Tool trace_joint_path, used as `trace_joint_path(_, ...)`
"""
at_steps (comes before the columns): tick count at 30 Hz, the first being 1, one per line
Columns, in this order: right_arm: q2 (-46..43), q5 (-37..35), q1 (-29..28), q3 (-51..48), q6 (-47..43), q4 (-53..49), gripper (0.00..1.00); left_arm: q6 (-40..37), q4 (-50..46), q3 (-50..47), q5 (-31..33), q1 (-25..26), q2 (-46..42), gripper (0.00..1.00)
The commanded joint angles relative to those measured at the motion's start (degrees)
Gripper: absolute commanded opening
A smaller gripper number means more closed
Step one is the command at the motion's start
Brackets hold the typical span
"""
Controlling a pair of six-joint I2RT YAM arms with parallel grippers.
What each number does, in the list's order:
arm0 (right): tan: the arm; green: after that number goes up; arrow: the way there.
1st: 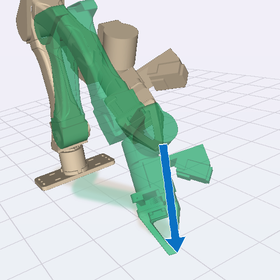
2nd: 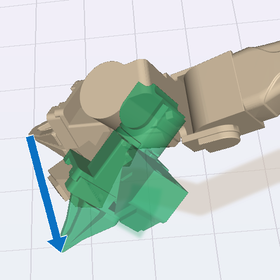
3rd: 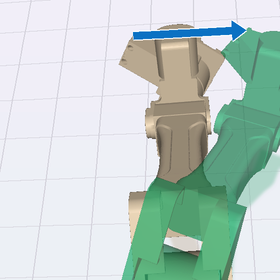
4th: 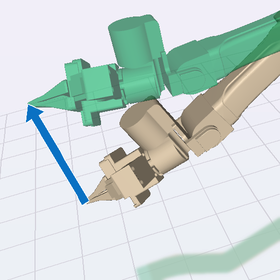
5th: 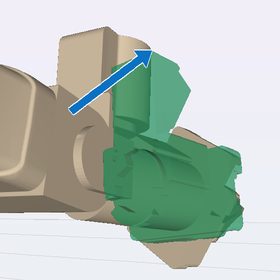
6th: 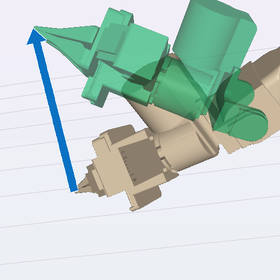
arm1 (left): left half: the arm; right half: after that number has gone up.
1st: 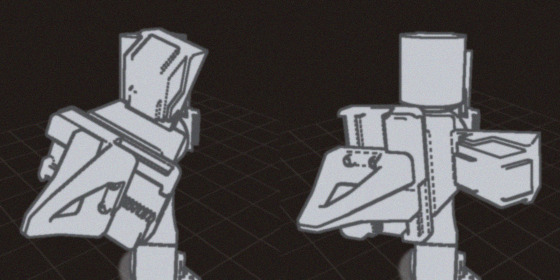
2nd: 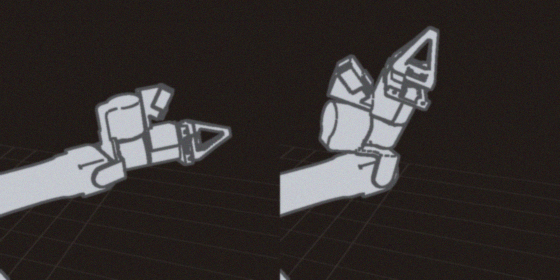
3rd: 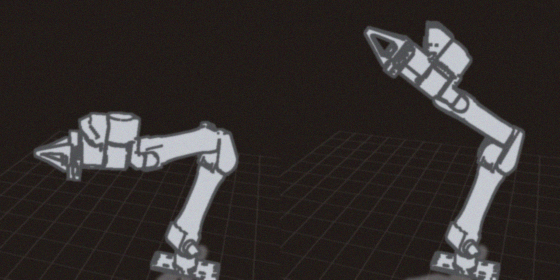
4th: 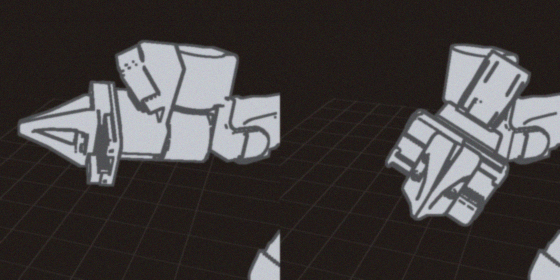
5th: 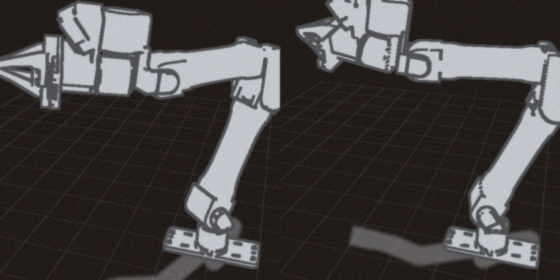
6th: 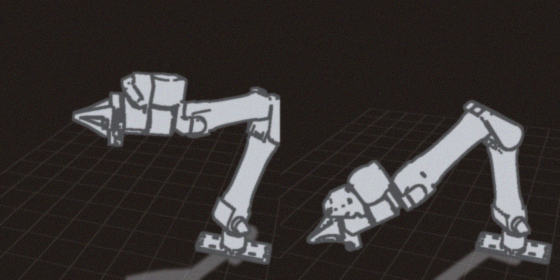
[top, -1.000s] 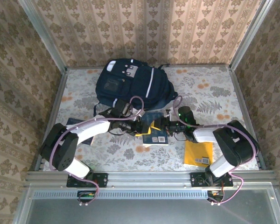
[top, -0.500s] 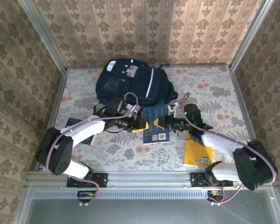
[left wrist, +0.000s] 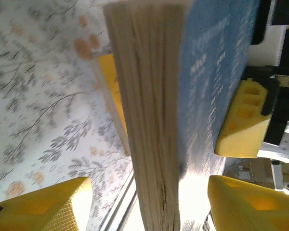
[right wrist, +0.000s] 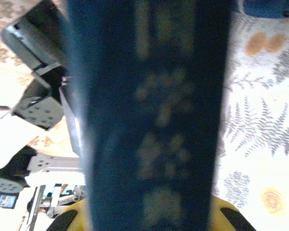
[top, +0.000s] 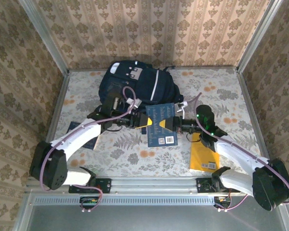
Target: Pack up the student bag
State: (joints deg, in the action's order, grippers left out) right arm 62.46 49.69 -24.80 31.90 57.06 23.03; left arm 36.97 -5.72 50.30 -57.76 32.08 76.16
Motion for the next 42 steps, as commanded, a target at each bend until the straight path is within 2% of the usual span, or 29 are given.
trace_joint_path(1, -3.23, 3.25, 0.01, 3.32, 0.86, 3.62, 0.00, 2.87, 7.88, 0.41, -7.02, -0.43, -3.38, 0.66)
trace_joint_path(6, -3.92, 3.49, -0.36, 4.31, 1.94, 4.40, 0.00, 4.72, 11.71, 0.29, -9.59, -0.26, -5.70, 0.64)
trace_joint_path(9, -3.92, 3.59, -1.49, 4.52, 2.38, 5.63, 0.00, 8.74, 18.41, -0.93, -11.28, 0.17, -6.35, 0.60)
trace_joint_path(12, -4.01, 2.93, -2.27, 4.84, 1.79, 4.83, 0.00, 10.86, 23.08, -1.62, -12.50, 1.71, -6.79, 0.49)
trace_joint_path(22, -5.15, 0.58, -2.12, 4.40, -1.65, 0.45, 0.00, 9.99, 23.91, -2.30, -13.09, 3.30, -8.37, 0.00)
trace_joint_path(26, -5.58, -0.31, -2.10, 4.16, -2.45, -0.27, 0.00, 9.43, 23.53, -2.40, -11.73, 2.97, -8.70, 0.00)
trace_joint_path(27, -5.97, -1.13, -2.10, 4.14, -3.01, -1.04, 0.09, 9.35, 23.41, -2.48, -10.70, 2.59, -8.90, 0.00)
trace_joint_path(30, -7.69, -4.94, -2.10, 3.43, -4.39, -2.96, 0.45, 10.34, 24.81, -3.06, -6.67, 1.28, -9.53, 0.00)
trace_joint_path(33, -9.40, -9.70, -2.01, 0.67, -2.59, 1.02, 0.61, 13.25, 29.85, -4.21, -1.30, 0.97, -8.71, 0.00)
trace_joint_path(37, -9.52, -14.75, -2.14, -4.05, 4.56, 13.37, 0.72, 21.67, 42.53, -4.88, 5.31, -0.02, -5.61, 0.00)
trace_joint_path(40, -9.79, -25.72, -3.64, -11.84, 11.72, 30.43, 0.73, 33.02, 59.59, -6.44, 11.90, -0.45, -1.39, 0.00)
trace_joint_path(42, -9.90, -33.01, -5.35, -14.25, 13.25, 37.42, 0.73, 39.93, 70.01, -5.45, 13.55, -0.04, 3.42, 0.00)
